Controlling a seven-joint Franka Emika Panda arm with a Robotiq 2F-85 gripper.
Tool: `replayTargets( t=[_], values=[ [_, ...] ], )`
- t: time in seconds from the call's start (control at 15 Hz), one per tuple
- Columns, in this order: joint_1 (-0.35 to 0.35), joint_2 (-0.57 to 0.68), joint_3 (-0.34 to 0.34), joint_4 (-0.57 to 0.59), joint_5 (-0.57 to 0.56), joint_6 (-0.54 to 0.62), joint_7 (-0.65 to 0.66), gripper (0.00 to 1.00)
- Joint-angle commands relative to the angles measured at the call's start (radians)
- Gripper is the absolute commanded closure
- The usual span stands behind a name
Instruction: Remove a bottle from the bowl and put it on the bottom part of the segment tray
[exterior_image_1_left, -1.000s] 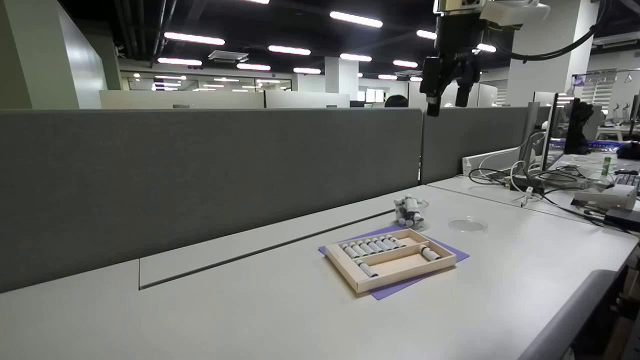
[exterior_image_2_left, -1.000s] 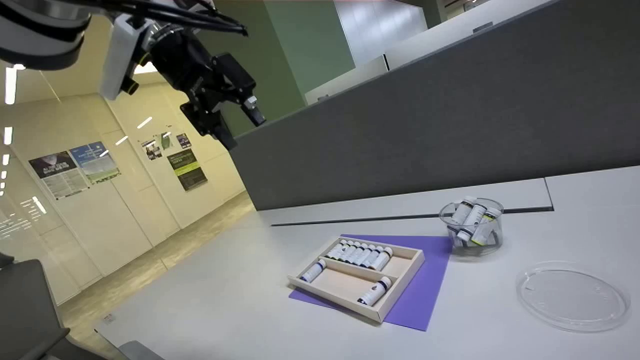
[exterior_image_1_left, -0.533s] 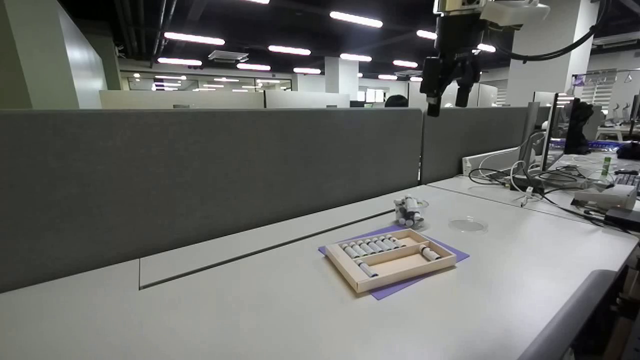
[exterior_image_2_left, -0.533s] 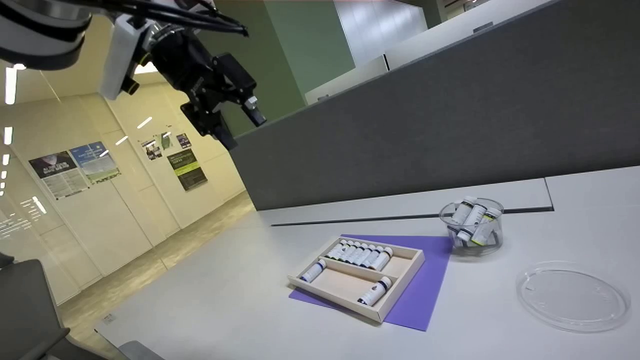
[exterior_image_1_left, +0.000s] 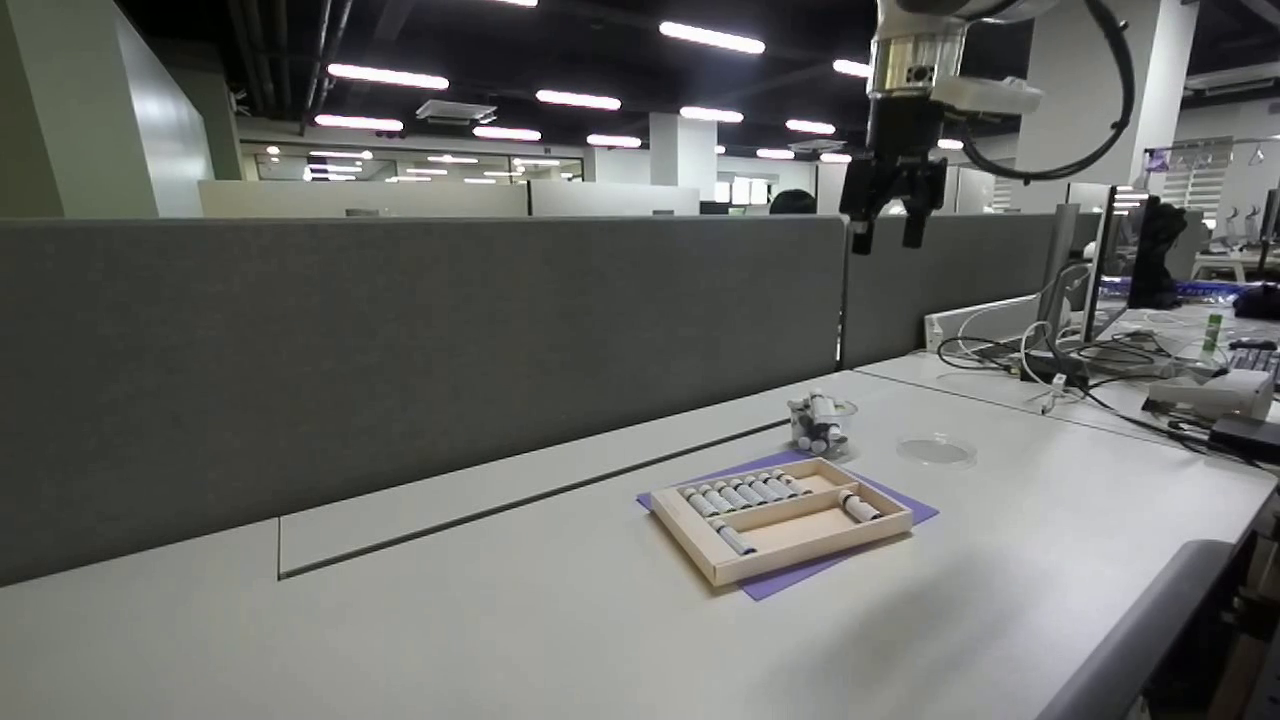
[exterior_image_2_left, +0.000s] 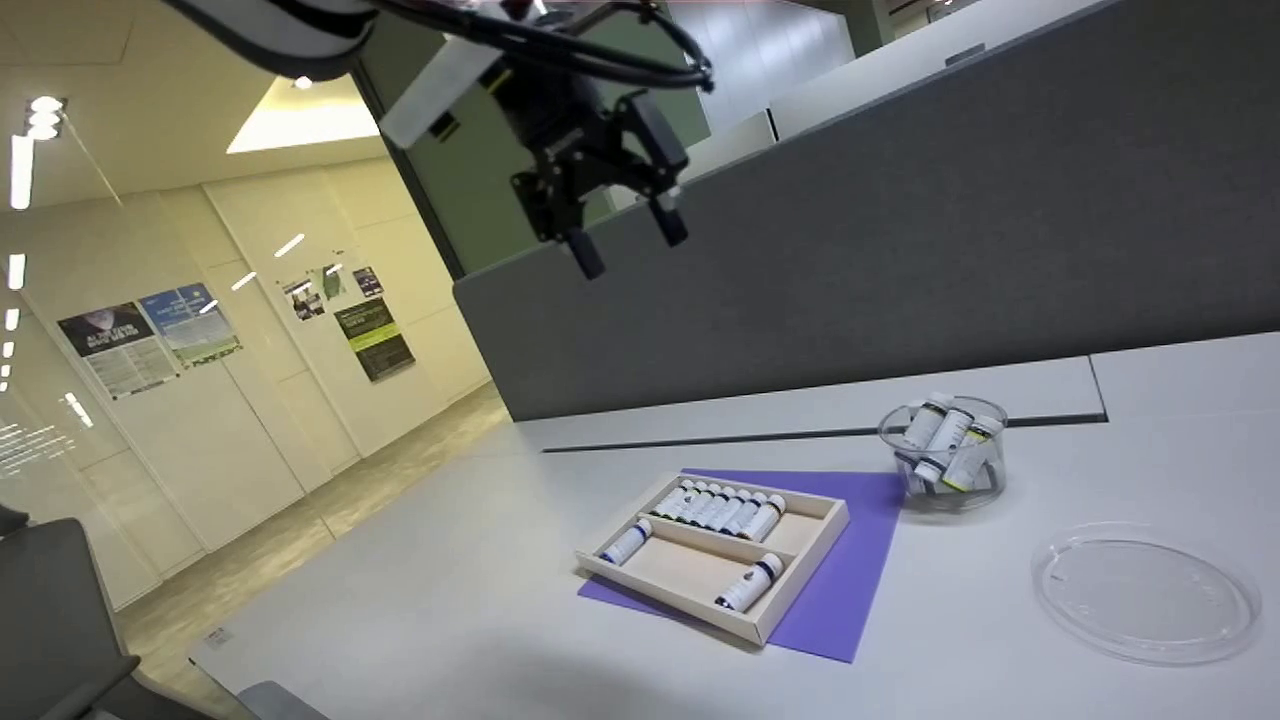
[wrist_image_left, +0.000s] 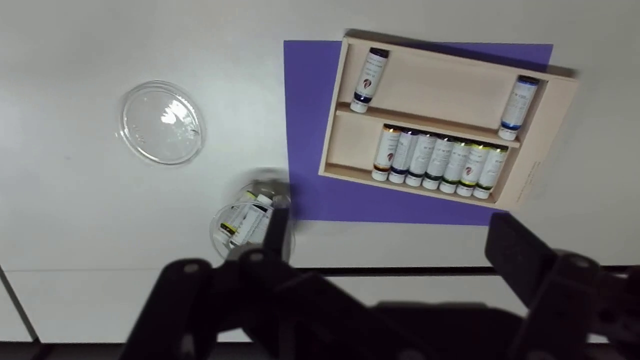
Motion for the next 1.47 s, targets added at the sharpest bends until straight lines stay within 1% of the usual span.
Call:
replayTargets(
  t=[0.0,0.07,0.13,0.27,0.4,0.47,0.53,1.13,1.2,1.33,1.4],
  values=[
    [-0.033,0.23,-0.047,0.253,0.081,-0.121,-0.011,0.0],
    [-0.047,0.278,-0.056,0.309,0.13,-0.172,-0.028,0.0],
    [-0.062,0.327,-0.061,0.366,0.152,-0.203,-0.01,0.0],
    [-0.099,0.413,-0.061,0.479,0.237,-0.294,-0.037,0.0],
    [-0.115,0.493,-0.068,0.593,0.218,-0.337,0.028,0.0],
    [-0.108,0.406,-0.057,0.451,0.204,-0.26,-0.018,0.0],
    [-0.115,0.433,-0.057,0.483,0.203,-0.268,-0.021,0.0],
    [-0.111,0.43,-0.053,0.471,0.203,-0.264,-0.024,0.0],
    [-0.118,0.454,-0.054,0.503,0.214,-0.262,-0.024,0.0],
    [-0.127,0.498,-0.059,0.559,0.219,-0.243,-0.008,0.0],
    [-0.12,0.513,-0.072,0.566,0.194,-0.165,0.04,0.0]
  ],
)
